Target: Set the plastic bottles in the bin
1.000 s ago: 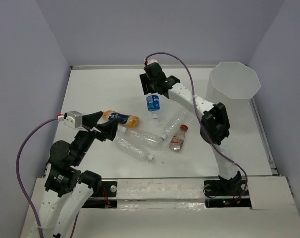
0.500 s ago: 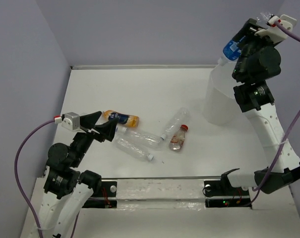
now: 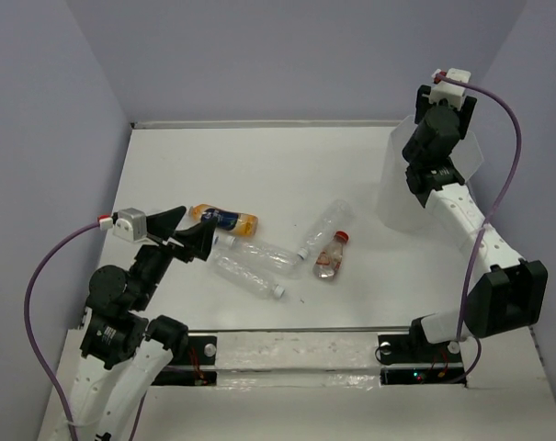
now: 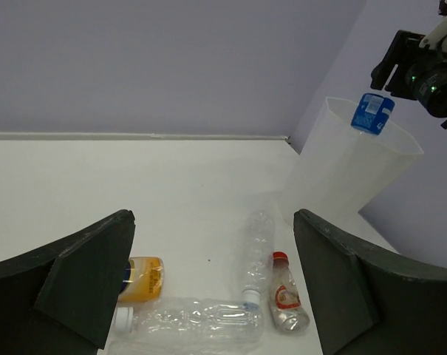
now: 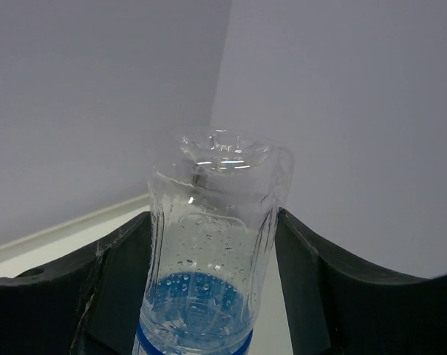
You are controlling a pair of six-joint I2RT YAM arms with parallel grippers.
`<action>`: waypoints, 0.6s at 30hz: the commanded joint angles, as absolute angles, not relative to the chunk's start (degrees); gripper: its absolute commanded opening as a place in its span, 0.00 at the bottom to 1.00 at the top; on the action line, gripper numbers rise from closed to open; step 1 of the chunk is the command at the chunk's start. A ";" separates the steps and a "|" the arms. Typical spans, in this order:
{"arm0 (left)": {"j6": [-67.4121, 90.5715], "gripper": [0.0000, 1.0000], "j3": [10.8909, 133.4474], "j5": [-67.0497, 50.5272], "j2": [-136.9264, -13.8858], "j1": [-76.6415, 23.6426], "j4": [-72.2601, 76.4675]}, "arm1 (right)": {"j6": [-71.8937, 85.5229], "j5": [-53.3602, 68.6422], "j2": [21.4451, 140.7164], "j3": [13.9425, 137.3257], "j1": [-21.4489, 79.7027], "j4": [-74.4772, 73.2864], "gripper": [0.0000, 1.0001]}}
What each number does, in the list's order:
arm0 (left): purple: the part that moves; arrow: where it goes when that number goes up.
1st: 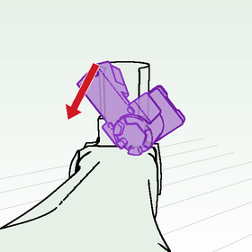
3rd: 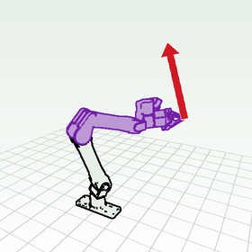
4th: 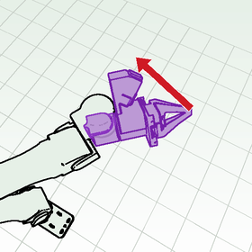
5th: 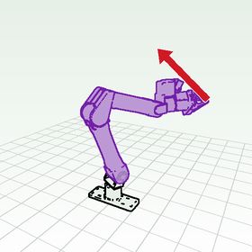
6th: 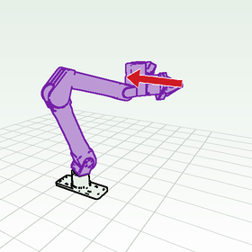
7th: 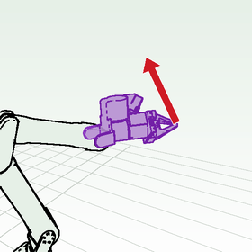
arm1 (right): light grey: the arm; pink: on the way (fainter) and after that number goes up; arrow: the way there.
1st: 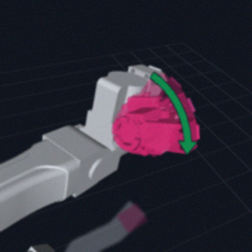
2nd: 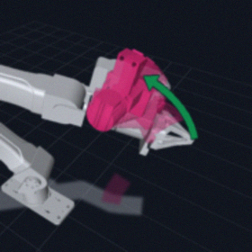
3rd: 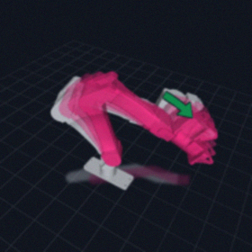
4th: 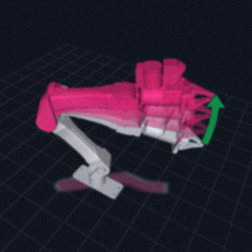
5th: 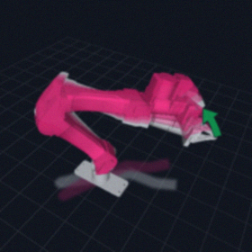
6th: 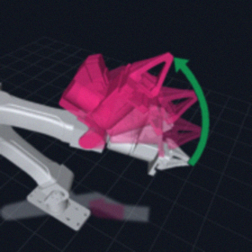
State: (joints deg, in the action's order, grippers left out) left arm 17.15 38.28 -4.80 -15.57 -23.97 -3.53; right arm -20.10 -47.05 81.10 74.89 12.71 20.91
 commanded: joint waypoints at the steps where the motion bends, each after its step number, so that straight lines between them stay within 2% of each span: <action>1: 17.67 0.99 39.46 -2.90 -16.43 -24.43 -2.02 | -12.51 -46.41 77.35 75.49 12.66 19.37 0.69; 3: 17.67 0.99 39.55 -2.64 -16.70 -24.43 -2.02 | -8.55 -44.31 76.38 76.98 12.66 12.35 0.90; 5: 17.58 0.99 39.55 -2.11 -17.05 -24.43 -2.11 | -6.09 -42.02 75.24 79.44 12.66 8.22 0.97; 9: 17.67 0.99 39.81 -1.76 -18.10 -24.08 -2.37 | -3.34 -38.32 72.34 82.61 18.70 1.94 0.98; 13: 17.58 0.99 40.08 -2.55 -20.39 -22.77 -2.90 | -3.00 -40.16 71.81 81.57 33.28 -3.41 0.98; 18: 17.75 0.99 40.08 -2.55 -20.65 -22.33 -2.90 | 16.41 -39.11 71.98 71.57 43.58 -12.12 0.98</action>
State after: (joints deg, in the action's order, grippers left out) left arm 17.54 38.28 -2.50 -20.34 -22.74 -4.64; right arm 1.87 -39.35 71.33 78.70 39.81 -1.63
